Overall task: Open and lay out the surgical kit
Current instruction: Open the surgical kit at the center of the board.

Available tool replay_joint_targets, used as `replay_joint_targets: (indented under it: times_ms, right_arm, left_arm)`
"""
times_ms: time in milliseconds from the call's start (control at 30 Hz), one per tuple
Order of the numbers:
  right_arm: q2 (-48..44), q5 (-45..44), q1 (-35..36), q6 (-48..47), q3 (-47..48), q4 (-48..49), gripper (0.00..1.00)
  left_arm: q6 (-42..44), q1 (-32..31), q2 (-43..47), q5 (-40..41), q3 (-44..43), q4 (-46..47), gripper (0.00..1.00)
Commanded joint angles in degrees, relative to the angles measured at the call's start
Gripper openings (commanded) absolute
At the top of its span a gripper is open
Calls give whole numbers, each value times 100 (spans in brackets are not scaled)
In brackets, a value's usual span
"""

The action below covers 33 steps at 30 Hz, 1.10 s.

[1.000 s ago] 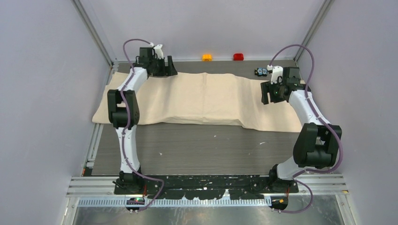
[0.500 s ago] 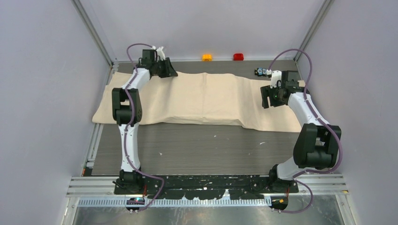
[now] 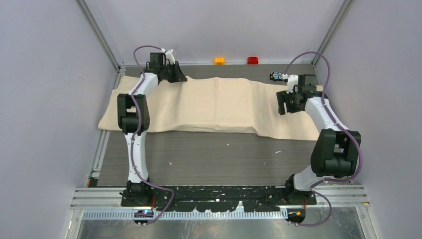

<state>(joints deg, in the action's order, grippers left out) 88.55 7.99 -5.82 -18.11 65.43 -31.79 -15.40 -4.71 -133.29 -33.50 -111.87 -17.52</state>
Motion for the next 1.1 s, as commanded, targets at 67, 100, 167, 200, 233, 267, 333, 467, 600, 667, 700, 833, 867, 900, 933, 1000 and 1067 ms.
replay_joint_targets:
  times_ms: [67, 100, 167, 200, 233, 267, 333, 467, 600, 667, 700, 833, 867, 900, 933, 1000, 1067]
  right_arm:
    - [-9, -108, 11, -149, 292, 41, 74]
    - [-13, -118, 11, -156, 295, 34, 74]
    - [-33, -127, 11, -170, 295, 28, 74]
    - [-38, -126, 11, -173, 295, 32, 74]
    - [-45, -135, 11, -178, 290, 33, 74]
    - [-48, -136, 9, -182, 292, 26, 74]
    - [-65, -138, 10, -184, 300, 8, 74]
    - [-137, -130, 11, -217, 357, -69, 74]
    - [-281, -97, 11, -256, 409, -160, 74]
    - [-367, -18, 11, -313, 435, -220, 74]
    - [-416, 53, 11, -351, 434, -244, 74]
    - [-664, 608, 16, -665, 397, -353, 74]
    - [-718, 774, 19, -748, 386, -369, 74]
    - [-757, 934, 39, -815, 378, -379, 74]
    - [-779, 1094, 58, -877, 381, -379, 74]
    - [-775, 1334, 169, -925, 427, -380, 74]
    - [-734, 1454, 338, -904, 468, -322, 75]
  left_arm:
    - [236, 27, 723, -165, 179, 15, 11]
    - [245, 31, 800, -211, 230, 38, 11]
    - [276, 32, 971, -310, 374, 102, 10]
    - [301, 28, 1066, -374, 456, 126, 10]
    - [338, 31, 1160, -430, 543, 128, 9]
    - [383, 30, 1278, -476, 627, 134, 8]
    - [524, 26, 1557, -571, 856, 128, 6]
    - [936, -6, 2153, -709, 1515, 1, 4]
    - [1768, -108, 2845, -645, 2174, -520, 0]
    - [2170, -177, 3244, -531, 2604, -804, 0]
    - [2338, -205, 3475, -473, 2831, -926, 0]
    - [3169, -380, 4409, -100, 3912, -1327, 0]
    - [3386, -430, 4667, 12, 4170, -1418, 0]
    - [3614, -486, 4900, 86, 4425, -1555, 0]
    - [3839, -544, 5177, 151, 4656, -1695, 1]
    - [4355, -678, 5535, 234, 5004, -2105, 4]
    - [4869, -809, 5827, 364, 5283, -2452, 6]
